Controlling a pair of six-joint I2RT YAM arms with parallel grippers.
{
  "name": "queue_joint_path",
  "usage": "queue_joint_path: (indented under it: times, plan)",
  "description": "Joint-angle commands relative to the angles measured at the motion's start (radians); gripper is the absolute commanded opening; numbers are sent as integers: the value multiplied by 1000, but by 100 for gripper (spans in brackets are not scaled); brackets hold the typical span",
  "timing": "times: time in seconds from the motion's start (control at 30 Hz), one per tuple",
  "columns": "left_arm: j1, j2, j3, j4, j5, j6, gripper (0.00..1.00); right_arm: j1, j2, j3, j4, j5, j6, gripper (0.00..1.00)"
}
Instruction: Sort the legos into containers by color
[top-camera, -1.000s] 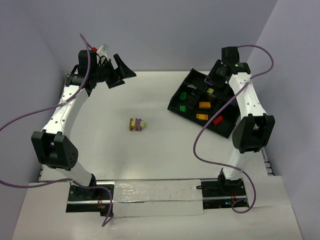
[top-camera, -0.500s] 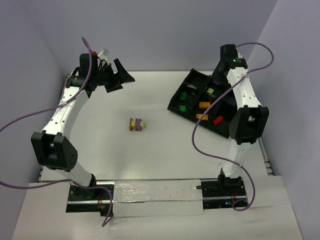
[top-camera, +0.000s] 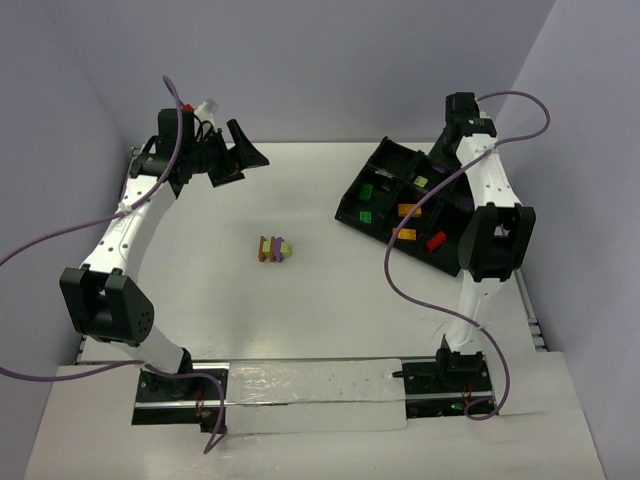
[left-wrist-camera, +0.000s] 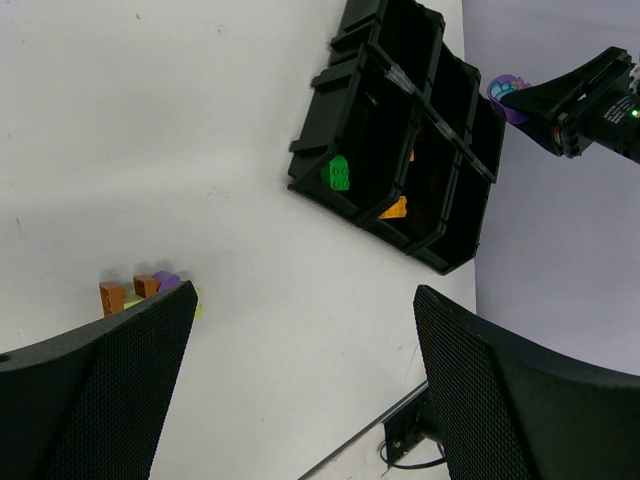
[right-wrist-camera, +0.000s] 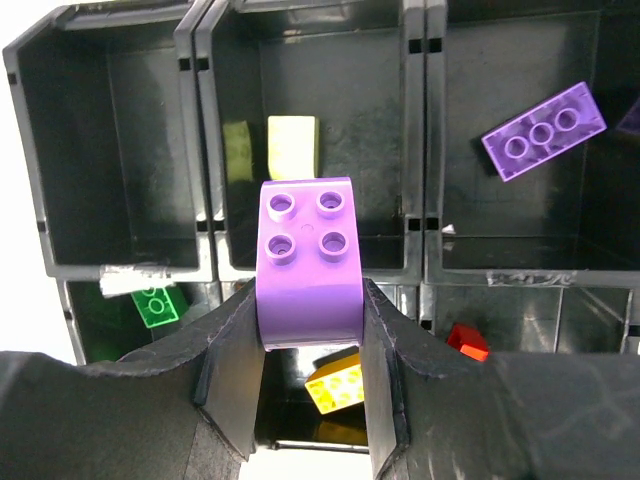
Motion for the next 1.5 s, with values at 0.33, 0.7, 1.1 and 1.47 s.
queue_joint_path:
  times: [0.33,0.7,1.1,1.47]
  plan:
    - [1,33,37,7,5,8,96,-34,-27,-34,60,16,3,0]
    - [0,34,38,-1,-18,6,97,-35,-37,-35,67,24,-1,0]
    - [0,39,39,-6,-24,6,97,-83,-116,-151,87,46,5,0]
    - [0,47,45,-4,-19,5,97,-126,-165,-231,113,50,4,0]
